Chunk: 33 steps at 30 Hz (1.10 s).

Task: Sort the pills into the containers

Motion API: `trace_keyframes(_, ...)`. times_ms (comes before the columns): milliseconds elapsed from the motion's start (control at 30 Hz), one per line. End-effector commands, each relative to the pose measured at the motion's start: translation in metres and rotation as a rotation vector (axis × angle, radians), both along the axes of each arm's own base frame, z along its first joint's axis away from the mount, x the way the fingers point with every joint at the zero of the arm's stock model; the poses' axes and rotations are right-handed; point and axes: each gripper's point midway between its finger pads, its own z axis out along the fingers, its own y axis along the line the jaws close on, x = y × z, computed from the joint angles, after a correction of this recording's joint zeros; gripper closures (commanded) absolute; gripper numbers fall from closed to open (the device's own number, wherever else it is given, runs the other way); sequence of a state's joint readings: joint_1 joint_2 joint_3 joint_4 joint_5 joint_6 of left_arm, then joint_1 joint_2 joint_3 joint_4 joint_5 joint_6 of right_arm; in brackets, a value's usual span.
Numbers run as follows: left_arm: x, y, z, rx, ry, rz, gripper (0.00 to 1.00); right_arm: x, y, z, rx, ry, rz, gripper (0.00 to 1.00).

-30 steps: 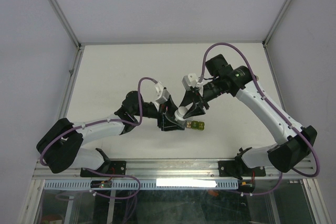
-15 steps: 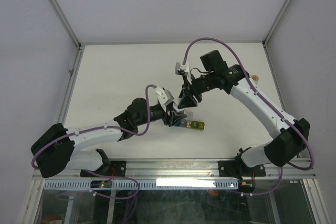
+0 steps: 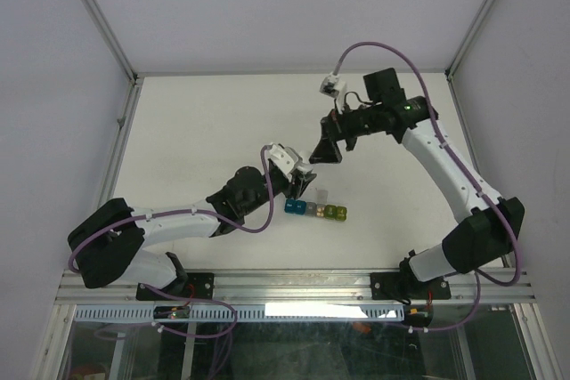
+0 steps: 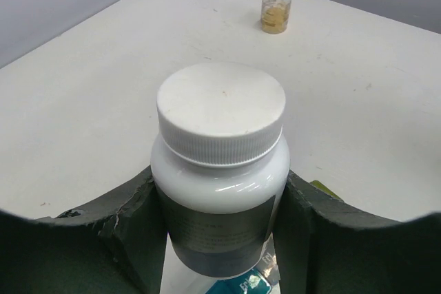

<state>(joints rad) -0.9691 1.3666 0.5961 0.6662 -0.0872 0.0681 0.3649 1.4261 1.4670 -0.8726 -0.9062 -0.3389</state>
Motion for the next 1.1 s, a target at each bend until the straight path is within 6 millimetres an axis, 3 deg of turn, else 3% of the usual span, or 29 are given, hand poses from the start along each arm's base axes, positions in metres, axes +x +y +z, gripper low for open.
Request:
trace_keyframes(0, -0.023, -0.008, 0.036, -0.108, -0.047, -0.119, 1.0, -0.038, -0.013, 0.086, 0.166, -0.37, 0.195, 0.01)
trace_keyframes(133, -0.059, -0.012, 0.041, -0.145, -0.014, -0.336, 1.0, -0.066, -0.02, 0.086, 0.166, -0.507, 0.367, 0.01)
trace_keyframes(233, -0.103, -0.013, 0.049, -0.188, 0.043, -0.632, 1.0, -0.092, -0.021, 0.077, 0.228, -0.673, 0.562, 0.01)
trace_keyframes(367, -0.13, -0.011, 0.052, -0.189, 0.079, -0.803, 1.0, -0.101, -0.012, 0.059, 0.231, -0.683, 0.651, 0.03)
trace_keyframes(733, -0.135, -0.017, 0.054, -0.164, 0.102, -0.869, 1.0, -0.12, 0.02, 0.017, 0.164, -0.499, 0.752, 0.22)
trace_keyframes(1067, -0.135, -0.017, 0.051, -0.157, 0.113, -0.869, 1.0, -0.134, 0.028, 0.008, 0.161, -0.412, 0.786, 0.4)
